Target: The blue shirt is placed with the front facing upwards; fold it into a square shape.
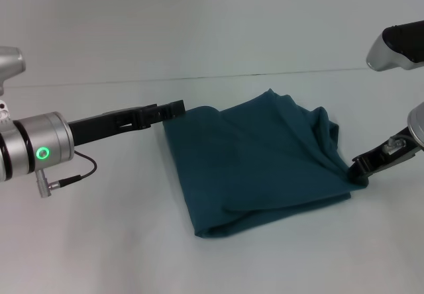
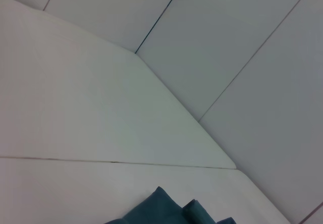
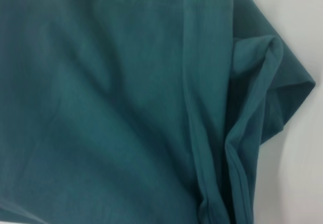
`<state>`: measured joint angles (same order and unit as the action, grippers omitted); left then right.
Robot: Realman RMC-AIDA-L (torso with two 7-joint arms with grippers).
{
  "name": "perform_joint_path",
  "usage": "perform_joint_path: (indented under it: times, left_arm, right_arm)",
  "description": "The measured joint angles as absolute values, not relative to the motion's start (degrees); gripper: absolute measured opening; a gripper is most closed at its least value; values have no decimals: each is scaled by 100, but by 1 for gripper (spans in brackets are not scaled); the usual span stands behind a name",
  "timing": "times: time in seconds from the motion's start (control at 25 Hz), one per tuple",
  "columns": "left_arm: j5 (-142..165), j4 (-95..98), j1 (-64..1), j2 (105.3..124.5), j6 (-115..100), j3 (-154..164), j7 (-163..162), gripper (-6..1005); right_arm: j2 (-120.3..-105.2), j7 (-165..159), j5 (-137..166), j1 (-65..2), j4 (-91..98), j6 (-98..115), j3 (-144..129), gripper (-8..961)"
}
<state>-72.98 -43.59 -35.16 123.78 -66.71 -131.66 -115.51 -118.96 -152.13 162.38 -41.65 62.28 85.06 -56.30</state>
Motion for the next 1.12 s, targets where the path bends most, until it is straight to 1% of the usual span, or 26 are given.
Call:
perform_joint_path:
  times: [0.2, 0.44, 0.64, 0.84, 1.04, 1.12]
  left_arm:
    - [-7307, -4359, -3516, 12374, -6671, -13166, -11543, 781]
    - [-7311, -4368, -3516, 12378, -6671, -13166, -11540, 782]
    - [-7316, -4366, -3519, 12380, -6672, -13166, -11539, 781]
    - [-7357, -4378, -3530, 12383, -6679, -13166, -11540, 781]
    - [-7460, -4395, -3492, 12367, -6678, -13195, -11540, 781]
    - [-7466, -4400, -3483, 12347, -6687, -13271, -11540, 782]
  right_arm:
    - [-11880, -15147, 16212, -4158, 6244, 8544, -5549, 126]
    - [-11861, -14859, 16013, -4205, 6339, 8538, -5110, 339]
    - [-11778, -14587, 15447, -4218, 6403, 8325, -4706, 585]
    - [-11745, -14500, 15031, -4222, 6259, 8130, -4704, 740]
    - [-11833, -14440, 14890, -4242, 6098, 8119, -4731, 736]
    - [-11847, -14422, 14726, -4224, 6028, 8128, -4731, 733]
